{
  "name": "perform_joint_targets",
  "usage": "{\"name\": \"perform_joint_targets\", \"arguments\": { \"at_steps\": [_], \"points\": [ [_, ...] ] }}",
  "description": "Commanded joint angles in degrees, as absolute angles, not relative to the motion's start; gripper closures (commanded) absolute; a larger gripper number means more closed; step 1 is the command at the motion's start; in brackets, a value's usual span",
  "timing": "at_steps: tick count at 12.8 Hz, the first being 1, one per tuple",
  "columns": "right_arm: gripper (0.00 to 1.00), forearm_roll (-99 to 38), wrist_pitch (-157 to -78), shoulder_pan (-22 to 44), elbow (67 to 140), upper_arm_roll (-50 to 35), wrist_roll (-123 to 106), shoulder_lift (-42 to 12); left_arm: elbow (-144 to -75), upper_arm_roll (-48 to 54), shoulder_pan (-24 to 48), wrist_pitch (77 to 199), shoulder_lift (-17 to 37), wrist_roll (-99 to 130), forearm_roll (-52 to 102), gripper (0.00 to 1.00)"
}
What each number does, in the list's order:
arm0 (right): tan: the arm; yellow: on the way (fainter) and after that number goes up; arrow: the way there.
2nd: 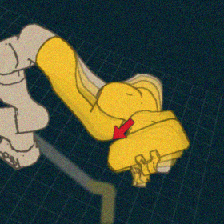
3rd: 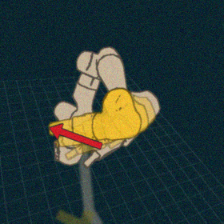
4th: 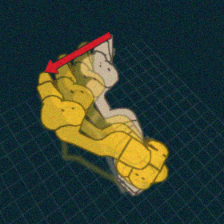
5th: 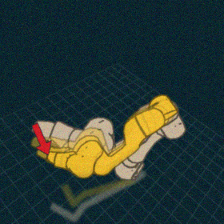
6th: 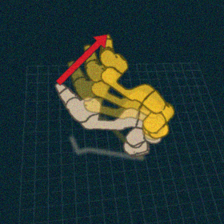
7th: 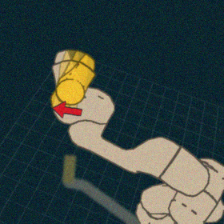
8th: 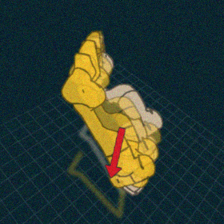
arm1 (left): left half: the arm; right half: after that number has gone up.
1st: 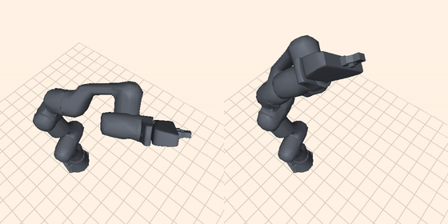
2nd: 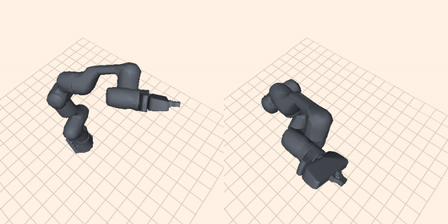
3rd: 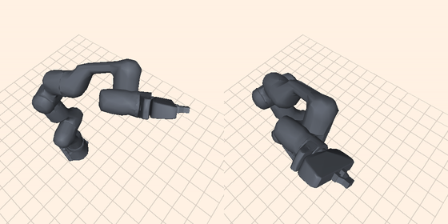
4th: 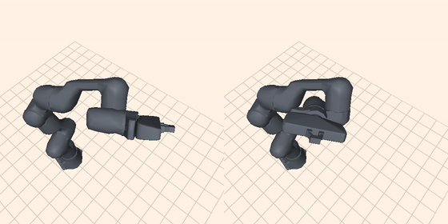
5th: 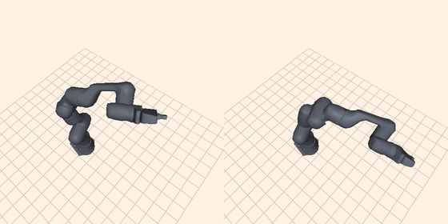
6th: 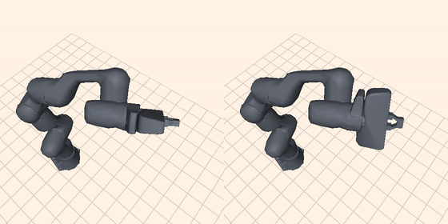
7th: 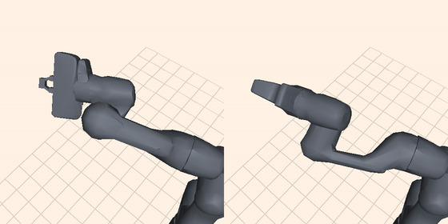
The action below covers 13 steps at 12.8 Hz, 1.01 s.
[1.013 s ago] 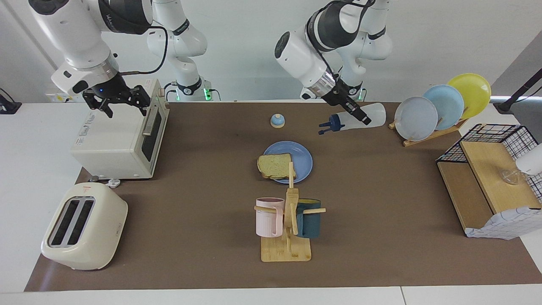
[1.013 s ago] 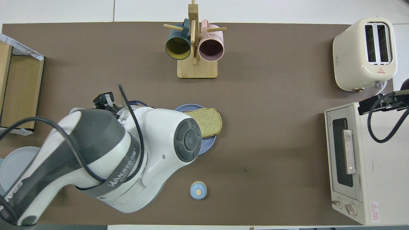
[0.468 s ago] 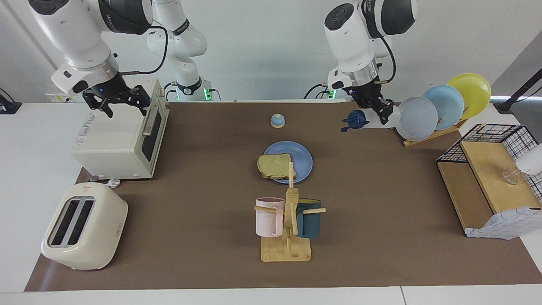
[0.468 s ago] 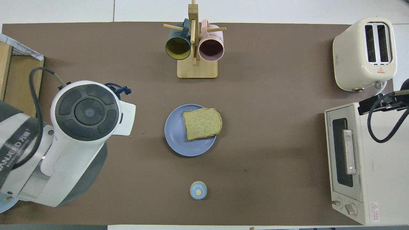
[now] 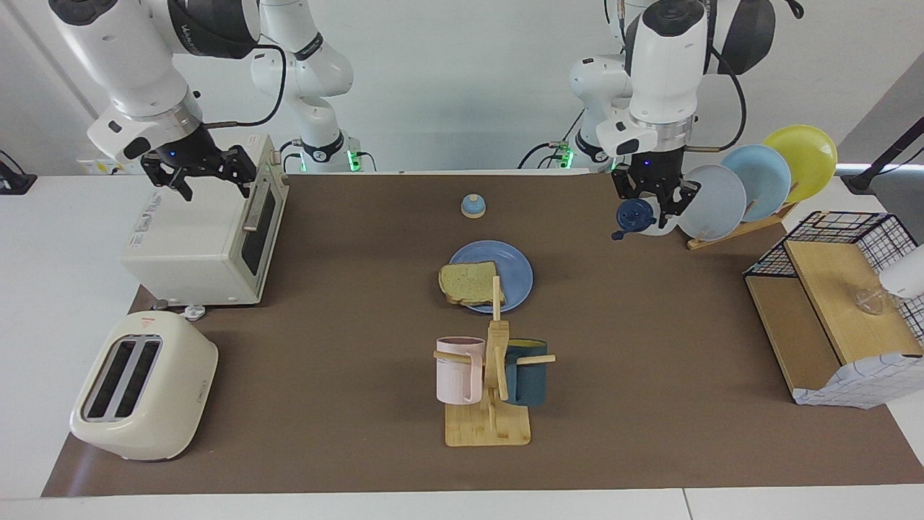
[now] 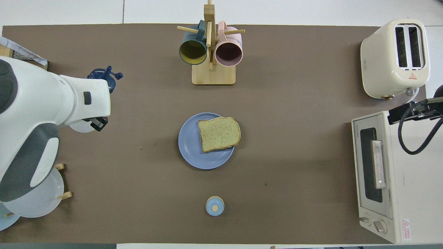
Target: Put bread on plate and add seasoning
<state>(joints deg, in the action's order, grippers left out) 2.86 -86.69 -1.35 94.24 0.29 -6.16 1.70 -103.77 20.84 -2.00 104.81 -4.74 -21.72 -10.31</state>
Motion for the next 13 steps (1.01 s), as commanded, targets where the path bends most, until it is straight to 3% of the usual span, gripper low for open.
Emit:
{"name": "perform_joint_targets", "arguments": {
  "at_steps": [1, 7, 13],
  "points": [
    [0.00, 2.8, -86.5, -2.0, 94.8, -0.1, -7.1, 2.5, -107.1, 21.1, -5.9, 110.4, -7.1, -20.6, -3.8, 1.00],
    [0.00, 2.8, -86.5, -2.0, 94.8, -0.1, -7.1, 2.5, -124.7, 20.9, -8.2, 135.6, -14.1, -8.6, 5.1, 1.00],
    [0.00, 2.9, -86.5, -2.0, 94.8, -0.1, -7.1, 2.5, -135.1, 21.0, -7.0, 157.2, -13.6, 1.4, 5.4, 1.00]
  ]
}}
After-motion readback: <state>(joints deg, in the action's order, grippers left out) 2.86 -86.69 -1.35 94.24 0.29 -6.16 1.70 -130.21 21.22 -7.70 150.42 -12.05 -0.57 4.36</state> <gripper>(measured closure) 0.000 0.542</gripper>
